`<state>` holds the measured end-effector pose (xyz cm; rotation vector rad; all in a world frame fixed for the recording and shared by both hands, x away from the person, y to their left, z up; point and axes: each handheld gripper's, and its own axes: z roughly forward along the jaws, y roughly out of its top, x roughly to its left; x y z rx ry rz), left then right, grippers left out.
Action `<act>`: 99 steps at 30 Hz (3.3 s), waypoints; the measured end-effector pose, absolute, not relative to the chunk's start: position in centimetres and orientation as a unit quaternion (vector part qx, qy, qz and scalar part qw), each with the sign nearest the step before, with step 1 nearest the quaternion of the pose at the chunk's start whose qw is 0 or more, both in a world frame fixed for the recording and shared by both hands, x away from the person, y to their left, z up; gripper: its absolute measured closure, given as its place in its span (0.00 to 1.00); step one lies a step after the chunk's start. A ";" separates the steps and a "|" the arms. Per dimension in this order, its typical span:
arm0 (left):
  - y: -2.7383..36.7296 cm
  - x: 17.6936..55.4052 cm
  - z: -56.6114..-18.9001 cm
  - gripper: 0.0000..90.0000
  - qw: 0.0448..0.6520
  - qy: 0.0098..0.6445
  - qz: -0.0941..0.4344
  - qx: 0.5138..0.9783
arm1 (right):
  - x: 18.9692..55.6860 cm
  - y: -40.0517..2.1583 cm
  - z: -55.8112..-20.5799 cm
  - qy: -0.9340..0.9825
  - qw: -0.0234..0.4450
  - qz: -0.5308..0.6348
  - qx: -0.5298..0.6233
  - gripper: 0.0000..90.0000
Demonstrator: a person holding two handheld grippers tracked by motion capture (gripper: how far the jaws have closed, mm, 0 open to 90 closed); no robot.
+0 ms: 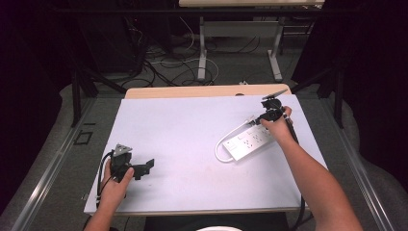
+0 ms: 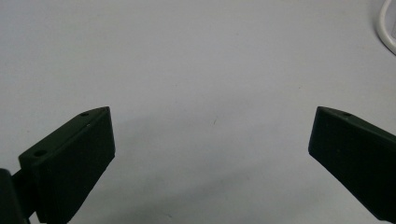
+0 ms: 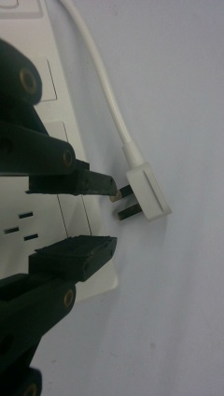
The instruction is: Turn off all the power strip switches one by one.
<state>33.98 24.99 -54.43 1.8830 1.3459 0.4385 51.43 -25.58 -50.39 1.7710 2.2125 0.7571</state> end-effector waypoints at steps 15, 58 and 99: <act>24.8 34.0 -54.5 0.00 0.386 0.527 0.172 0.737 | 50.0 -24.9 -49.3 0.764 0.099 0.270 0.577 0.41; 25.0 33.9 -54.3 0.00 0.391 0.528 0.183 0.731 | 40.2 -28.3 -45.6 0.767 0.144 0.355 0.515 0.12; 25.1 33.8 -54.3 0.00 0.389 0.529 0.181 0.732 | 32.7 -32.6 -53.5 0.713 0.198 0.363 0.567 0.00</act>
